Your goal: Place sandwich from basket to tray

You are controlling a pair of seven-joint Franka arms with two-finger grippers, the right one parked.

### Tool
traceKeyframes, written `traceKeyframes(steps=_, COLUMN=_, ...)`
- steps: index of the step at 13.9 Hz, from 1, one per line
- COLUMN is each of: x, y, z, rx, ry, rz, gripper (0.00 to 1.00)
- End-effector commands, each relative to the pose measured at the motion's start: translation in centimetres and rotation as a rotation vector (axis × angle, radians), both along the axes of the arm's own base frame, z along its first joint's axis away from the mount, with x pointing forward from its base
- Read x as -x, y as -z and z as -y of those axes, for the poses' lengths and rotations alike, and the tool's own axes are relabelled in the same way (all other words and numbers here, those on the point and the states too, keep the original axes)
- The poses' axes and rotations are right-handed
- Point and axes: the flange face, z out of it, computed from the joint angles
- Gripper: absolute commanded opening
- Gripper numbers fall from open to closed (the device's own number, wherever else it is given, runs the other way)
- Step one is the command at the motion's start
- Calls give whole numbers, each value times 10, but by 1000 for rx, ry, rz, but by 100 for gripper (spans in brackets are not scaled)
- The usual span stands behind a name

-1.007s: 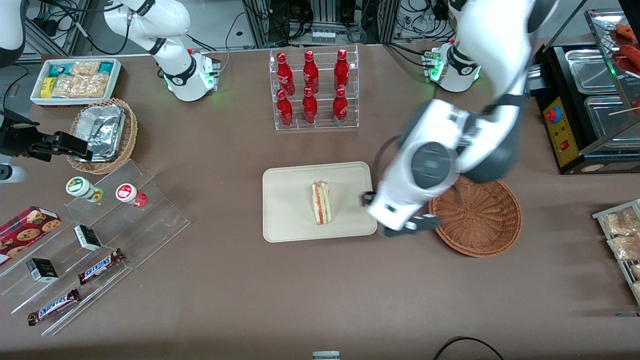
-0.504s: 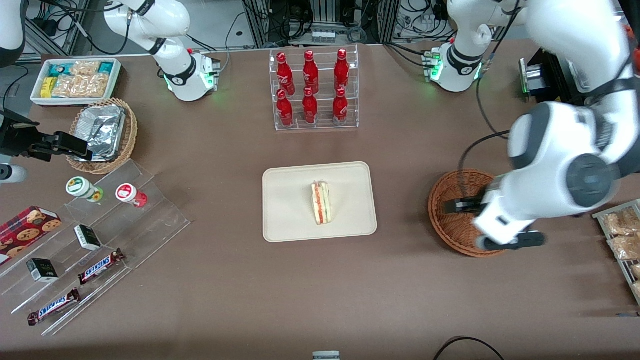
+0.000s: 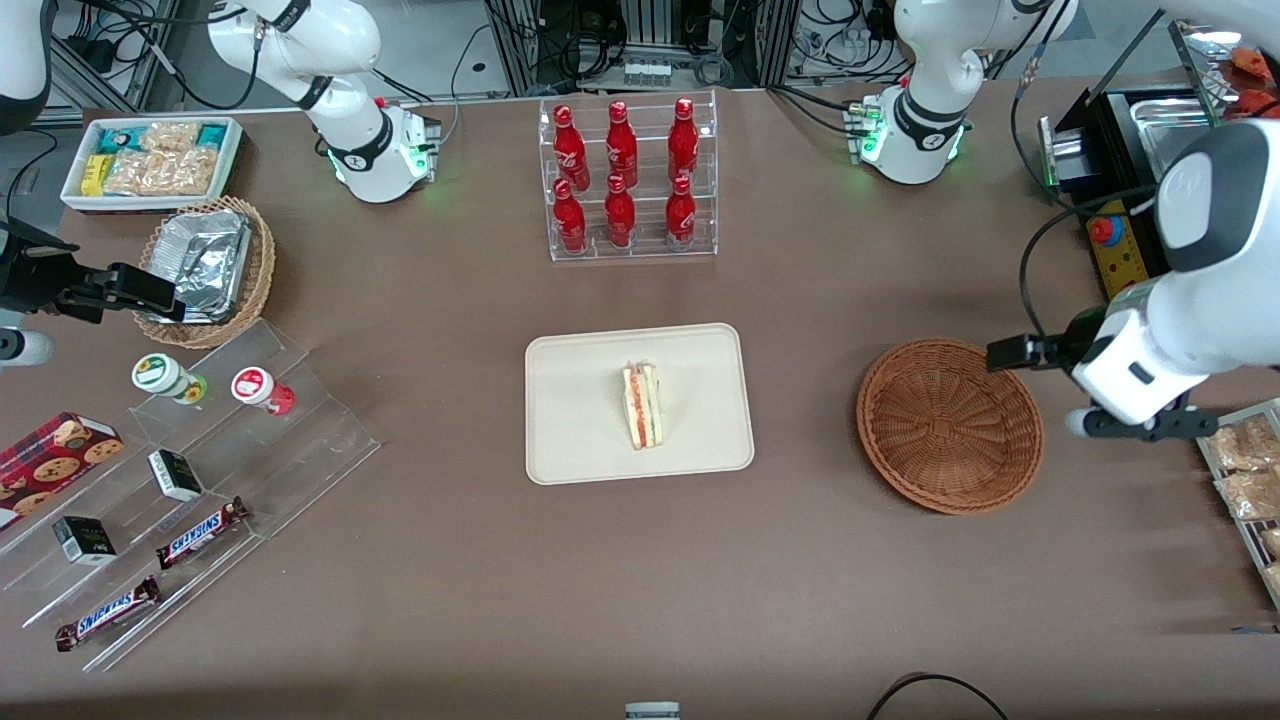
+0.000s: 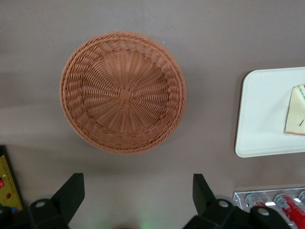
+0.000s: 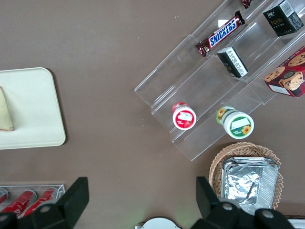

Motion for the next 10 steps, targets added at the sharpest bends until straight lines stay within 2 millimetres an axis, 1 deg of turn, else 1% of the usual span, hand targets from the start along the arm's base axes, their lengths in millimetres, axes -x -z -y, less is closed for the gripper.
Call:
traceKeyframes(steps=1, x=36, y=-22, z=-7, rx=-35, ry=19, rz=13, gripper=100)
traceKeyframes(steps=2, x=46, y=-32, z=-16, rx=-58, ry=11, rz=16, gripper=100)
traceKeyframes(steps=5, x=62, y=-59, z=-37, rx=-67, ry=-24, rz=37, gripper=100)
traceKeyframes(steps=6, x=67, y=-68, z=-40, rx=-90, ry=-24, rz=50, gripper=100)
traceKeyframes(steps=8, x=70, y=-76, z=-45, rx=-129, ry=-24, rz=62, gripper=100)
traceKeyframes(steps=10, x=73, y=-83, z=-46, rx=-129, ry=-26, rz=75, gripper=100)
